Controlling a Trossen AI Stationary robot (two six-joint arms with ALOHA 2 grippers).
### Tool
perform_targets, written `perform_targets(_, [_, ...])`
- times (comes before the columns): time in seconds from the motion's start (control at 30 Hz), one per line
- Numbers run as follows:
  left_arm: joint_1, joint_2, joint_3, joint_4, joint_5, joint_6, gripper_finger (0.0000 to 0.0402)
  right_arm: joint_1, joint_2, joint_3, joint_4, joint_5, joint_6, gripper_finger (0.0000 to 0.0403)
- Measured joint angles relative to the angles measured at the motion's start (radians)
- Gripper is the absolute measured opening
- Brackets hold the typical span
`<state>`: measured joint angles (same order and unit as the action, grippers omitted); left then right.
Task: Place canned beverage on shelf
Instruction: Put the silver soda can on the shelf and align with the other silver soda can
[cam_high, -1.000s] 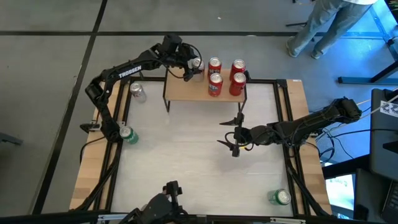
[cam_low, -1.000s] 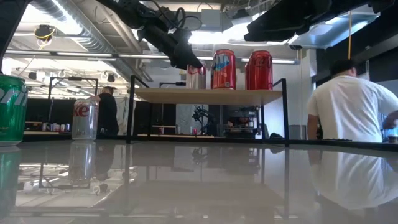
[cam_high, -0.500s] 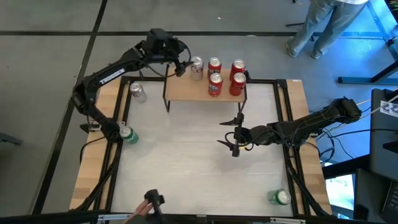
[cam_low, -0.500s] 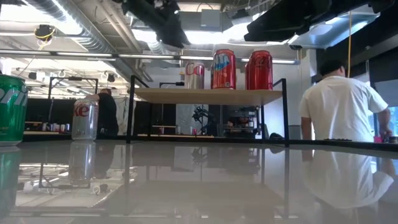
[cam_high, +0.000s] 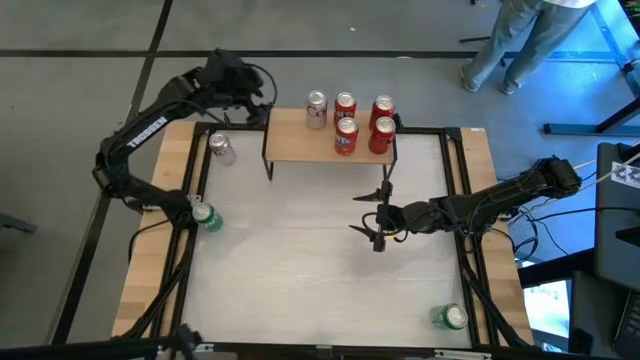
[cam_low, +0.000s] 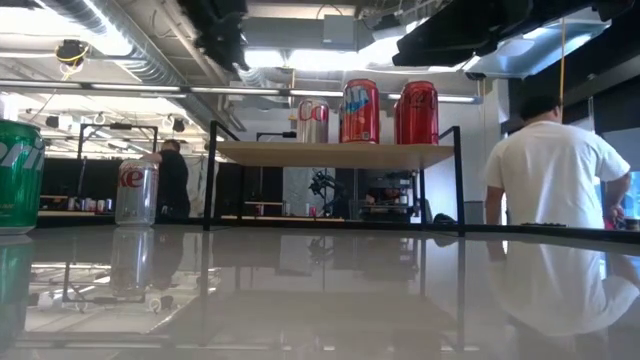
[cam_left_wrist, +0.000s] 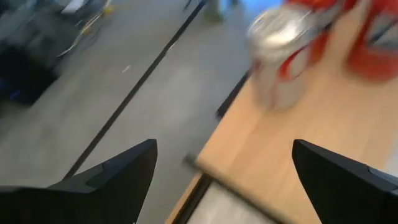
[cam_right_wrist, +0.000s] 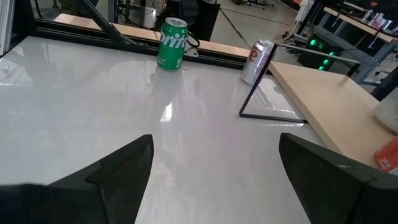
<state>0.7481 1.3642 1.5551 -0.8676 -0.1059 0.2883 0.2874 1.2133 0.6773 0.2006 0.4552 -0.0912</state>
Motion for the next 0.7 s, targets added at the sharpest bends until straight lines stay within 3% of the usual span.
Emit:
perform_targets(0.07, [0.0, -0.019, 0.0, -0.064, -0.051, -0.018, 0.0364, 0.0, 0.0, 0.0, 0.01, 0.0, -0.015, 0.0344])
perform_targets(0.27, [-0.014, -0.025, -0.005, -0.225, -0.082, -0.058, 0.0364, 0.0, 0.0, 0.0, 0.02, 0.002, -0.042, 0.0344])
perform_targets(0.43, [0.0, -0.025, -0.06, -0.294, -0.196, -0.126, 0.0364, 0.0, 0.0, 0.0, 0.021, 0.002, -0.046, 0.0344])
perform_targets(0.7, [0.119, -0.02, -0.147, -0.356, -0.139, -0.201, 0.0364, 0.0, 0.0, 0.0, 0.028, 0.002, -0.048, 0.0344])
